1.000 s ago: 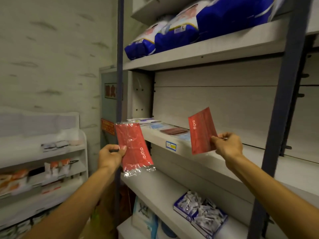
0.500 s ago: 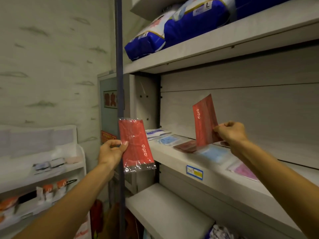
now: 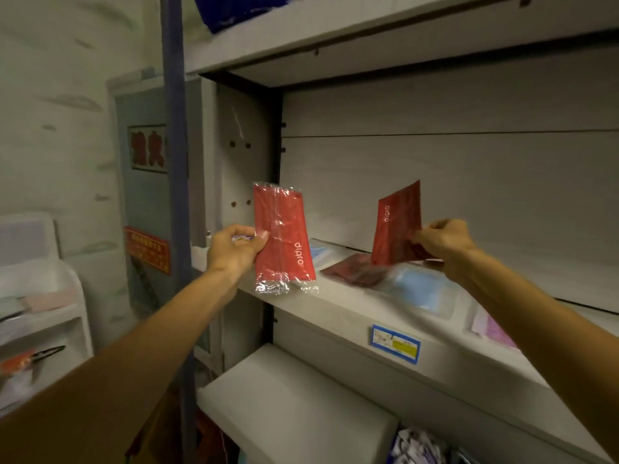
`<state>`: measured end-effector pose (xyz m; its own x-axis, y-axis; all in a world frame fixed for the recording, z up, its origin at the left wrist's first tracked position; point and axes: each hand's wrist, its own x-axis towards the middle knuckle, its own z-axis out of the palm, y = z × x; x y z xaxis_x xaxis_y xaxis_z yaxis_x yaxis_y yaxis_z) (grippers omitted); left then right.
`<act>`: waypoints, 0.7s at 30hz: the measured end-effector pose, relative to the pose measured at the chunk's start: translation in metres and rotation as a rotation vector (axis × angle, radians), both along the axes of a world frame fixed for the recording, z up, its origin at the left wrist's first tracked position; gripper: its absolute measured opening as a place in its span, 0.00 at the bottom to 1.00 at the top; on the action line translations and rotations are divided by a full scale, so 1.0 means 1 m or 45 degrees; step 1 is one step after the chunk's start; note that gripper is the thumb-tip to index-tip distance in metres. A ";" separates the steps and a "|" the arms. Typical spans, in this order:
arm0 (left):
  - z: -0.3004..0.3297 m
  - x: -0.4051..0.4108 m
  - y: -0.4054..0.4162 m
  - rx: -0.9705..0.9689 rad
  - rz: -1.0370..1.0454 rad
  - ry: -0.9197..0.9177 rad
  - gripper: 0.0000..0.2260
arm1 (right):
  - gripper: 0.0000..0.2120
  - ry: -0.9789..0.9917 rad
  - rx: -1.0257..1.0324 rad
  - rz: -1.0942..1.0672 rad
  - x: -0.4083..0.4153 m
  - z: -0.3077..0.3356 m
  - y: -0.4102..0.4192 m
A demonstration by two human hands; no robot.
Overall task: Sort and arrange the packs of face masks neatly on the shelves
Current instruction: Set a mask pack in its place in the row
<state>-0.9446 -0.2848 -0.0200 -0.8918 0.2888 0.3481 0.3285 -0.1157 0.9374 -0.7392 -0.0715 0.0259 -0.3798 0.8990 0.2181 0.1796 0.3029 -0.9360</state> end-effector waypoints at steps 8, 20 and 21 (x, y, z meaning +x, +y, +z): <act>0.012 -0.075 0.035 -0.099 -0.268 0.100 0.07 | 0.08 -0.094 -0.085 -0.129 -0.060 -0.017 -0.004; 0.042 -0.163 0.064 -0.107 -0.463 0.265 0.08 | 0.07 -0.584 0.204 -0.449 -0.115 -0.038 -0.002; 0.041 -0.164 0.067 -0.107 -0.504 0.257 0.08 | 0.08 -0.648 0.243 -0.476 -0.117 -0.040 0.000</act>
<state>-1.1084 -0.2174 0.0210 -0.6238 0.6289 0.4642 0.4513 -0.1951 0.8708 -0.8560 -0.0720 -0.0138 -0.1473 0.9536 0.2624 0.7105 0.2866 -0.6427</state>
